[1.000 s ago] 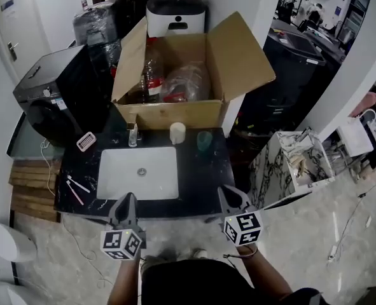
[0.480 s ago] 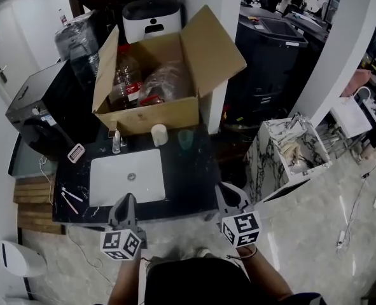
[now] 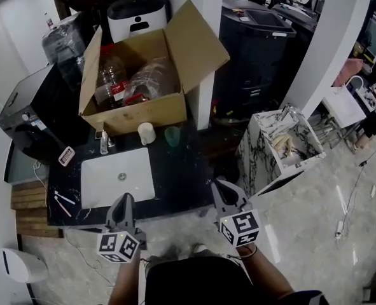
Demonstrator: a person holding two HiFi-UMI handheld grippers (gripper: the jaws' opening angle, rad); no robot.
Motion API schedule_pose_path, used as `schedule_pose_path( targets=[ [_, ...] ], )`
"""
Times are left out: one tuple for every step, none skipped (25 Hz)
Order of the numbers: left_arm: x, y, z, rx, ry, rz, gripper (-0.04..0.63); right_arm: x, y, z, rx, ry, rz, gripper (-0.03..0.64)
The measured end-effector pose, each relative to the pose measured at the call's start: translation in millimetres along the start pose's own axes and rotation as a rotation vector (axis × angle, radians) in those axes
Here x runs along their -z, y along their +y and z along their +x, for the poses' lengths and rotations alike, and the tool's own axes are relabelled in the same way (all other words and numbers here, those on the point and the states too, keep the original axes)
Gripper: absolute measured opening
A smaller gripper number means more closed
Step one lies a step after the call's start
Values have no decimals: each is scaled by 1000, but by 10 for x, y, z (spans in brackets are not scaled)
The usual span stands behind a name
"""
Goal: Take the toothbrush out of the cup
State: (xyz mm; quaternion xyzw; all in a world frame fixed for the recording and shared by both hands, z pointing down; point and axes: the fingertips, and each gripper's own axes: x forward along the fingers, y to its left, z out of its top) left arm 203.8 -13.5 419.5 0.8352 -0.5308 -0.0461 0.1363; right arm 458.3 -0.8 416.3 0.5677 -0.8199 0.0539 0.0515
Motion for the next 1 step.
schedule_pose_path(
  targets=[
    [-9, -22, 9, 0, 3, -2, 25, -28, -26, -4, 0, 0, 4, 12]
  ],
)
